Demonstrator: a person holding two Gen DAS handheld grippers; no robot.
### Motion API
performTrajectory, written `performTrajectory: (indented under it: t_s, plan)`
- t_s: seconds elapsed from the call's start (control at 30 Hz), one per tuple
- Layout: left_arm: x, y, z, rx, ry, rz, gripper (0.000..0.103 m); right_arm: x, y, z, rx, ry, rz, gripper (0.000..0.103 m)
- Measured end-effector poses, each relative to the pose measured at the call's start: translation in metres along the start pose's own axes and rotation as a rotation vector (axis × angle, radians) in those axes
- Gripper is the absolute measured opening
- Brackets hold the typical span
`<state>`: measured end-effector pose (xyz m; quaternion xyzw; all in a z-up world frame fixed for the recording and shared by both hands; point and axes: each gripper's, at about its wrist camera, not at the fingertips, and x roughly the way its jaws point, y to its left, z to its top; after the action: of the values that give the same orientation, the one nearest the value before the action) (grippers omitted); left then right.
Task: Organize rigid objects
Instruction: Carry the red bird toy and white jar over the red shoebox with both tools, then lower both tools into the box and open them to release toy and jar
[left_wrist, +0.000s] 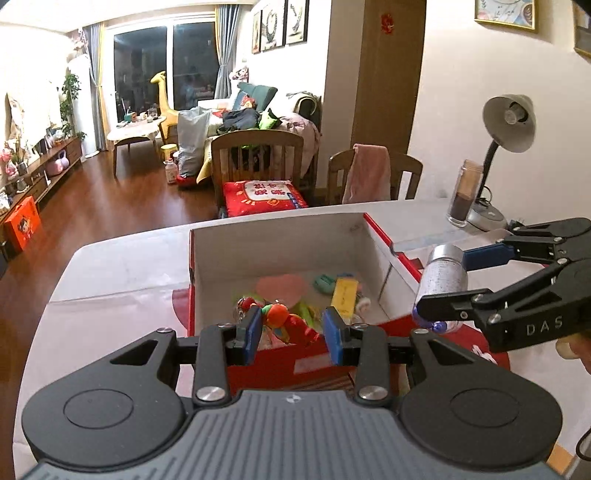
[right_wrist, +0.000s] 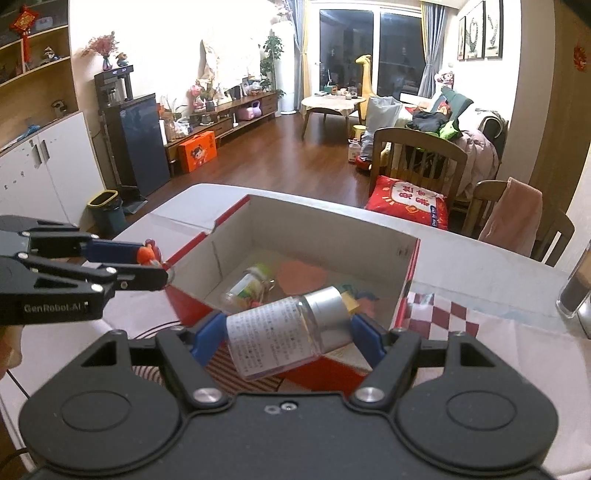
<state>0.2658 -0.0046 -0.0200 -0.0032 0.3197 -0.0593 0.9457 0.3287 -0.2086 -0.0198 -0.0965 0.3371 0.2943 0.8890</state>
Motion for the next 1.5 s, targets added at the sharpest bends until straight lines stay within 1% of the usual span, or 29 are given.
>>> performTrajectory:
  t_s: [0.17, 0.33, 0.47, 0.63, 0.83, 0.97, 1.13, 1.37, 1.5]
  plan:
    - [0.028, 0.005, 0.017, -0.015, 0.042, 0.012, 0.035, 0.019, -0.013, 0.007, -0.002, 0.014, -0.013, 0.075]
    - [0.057, 0.012, 0.027, -0.048, 0.084, 0.024, 0.035, 0.041, -0.024, 0.011, -0.007, 0.041, -0.033, 0.075]
    - [0.083, 0.015, 0.038, -0.058, 0.108, 0.036, 0.035, 0.064, -0.03, 0.012, -0.015, 0.083, -0.039, 0.075]
    - [0.118, 0.017, 0.05, -0.07, 0.145, 0.041, 0.035, 0.087, -0.031, 0.011, -0.044, 0.127, -0.019, 0.075]
    - [0.162, 0.009, 0.059, -0.06, 0.202, 0.055, 0.035, 0.111, -0.033, 0.009, -0.05, 0.189, -0.03, 0.075]
    - [0.185, 0.006, 0.059, -0.067, 0.245, 0.056, 0.035, 0.12, -0.032, 0.006, -0.07, 0.209, -0.028, 0.075]
    - [0.206, 0.001, 0.053, -0.062, 0.298, 0.052, 0.035, 0.124, -0.031, 0.004, -0.06, 0.229, -0.025, 0.075]
    - [0.22, 0.0, 0.043, -0.061, 0.348, 0.04, 0.035, 0.132, -0.034, 0.004, -0.051, 0.231, -0.016, 0.075]
    - [0.226, 0.003, 0.037, -0.078, 0.382, 0.037, 0.036, 0.134, -0.033, 0.004, -0.049, 0.231, -0.021, 0.075]
